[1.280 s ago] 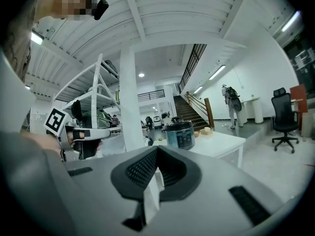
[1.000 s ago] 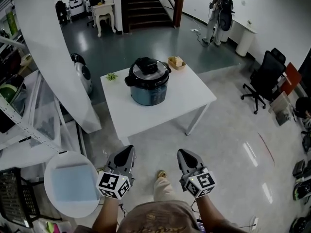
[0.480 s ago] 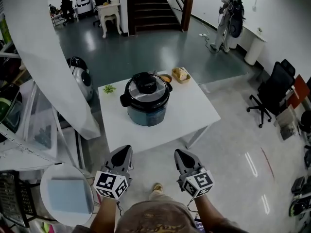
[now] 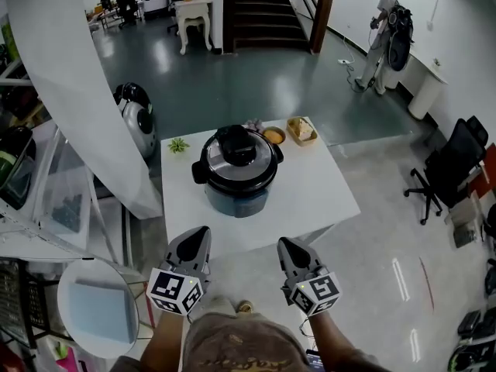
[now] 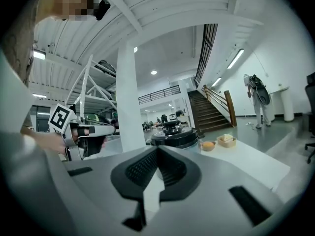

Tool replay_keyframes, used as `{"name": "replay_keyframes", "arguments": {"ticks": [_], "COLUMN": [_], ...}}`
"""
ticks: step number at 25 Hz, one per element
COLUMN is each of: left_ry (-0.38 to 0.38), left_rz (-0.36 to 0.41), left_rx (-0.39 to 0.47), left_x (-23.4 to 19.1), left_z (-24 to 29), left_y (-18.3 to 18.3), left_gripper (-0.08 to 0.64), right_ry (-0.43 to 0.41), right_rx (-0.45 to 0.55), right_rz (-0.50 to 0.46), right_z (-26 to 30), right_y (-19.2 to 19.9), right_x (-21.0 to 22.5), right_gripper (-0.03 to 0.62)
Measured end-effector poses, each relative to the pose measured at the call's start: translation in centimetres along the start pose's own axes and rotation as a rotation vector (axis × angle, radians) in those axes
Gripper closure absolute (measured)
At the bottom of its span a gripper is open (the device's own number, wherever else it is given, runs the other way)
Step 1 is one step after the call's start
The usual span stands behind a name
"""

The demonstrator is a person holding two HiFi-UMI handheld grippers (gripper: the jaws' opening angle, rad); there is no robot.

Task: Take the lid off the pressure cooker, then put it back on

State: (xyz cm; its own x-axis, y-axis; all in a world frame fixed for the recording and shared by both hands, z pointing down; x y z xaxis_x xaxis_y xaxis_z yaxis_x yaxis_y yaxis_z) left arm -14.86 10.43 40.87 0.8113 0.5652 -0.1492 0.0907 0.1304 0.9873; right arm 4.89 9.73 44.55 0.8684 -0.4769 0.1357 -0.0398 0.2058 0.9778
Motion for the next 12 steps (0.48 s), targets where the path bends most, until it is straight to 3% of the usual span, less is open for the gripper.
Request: {"name": "replay_keyframes", "arguments": {"ticks": [12], "left_ry": [0.029], "left_rz": [0.007], "left_rx": [0.014], "left_x": [-4.8], "left_z": [5.7], "left_y": [-2.1], "left_gripper": [0.555], "right_ry": [-0.004], "right_rx": [0.015], "right_rz": [-0.010], "right_z": [6.9], "right_y": [-2.5], "right_x": [2.4], "right_gripper": [0.600]}}
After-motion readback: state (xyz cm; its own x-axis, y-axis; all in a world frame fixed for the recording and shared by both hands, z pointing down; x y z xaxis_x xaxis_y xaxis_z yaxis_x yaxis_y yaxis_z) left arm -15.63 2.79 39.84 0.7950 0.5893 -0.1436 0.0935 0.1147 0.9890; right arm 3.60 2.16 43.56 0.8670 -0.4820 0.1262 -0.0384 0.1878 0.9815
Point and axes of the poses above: the fingertips, and each gripper's own axes: z forward along the fingers, x to its right, y out of its underside, the point moved 2 cm from there along -z, backward along the fingers, and after that the axes turned 11 degrees about y, right-handed, at the moved point
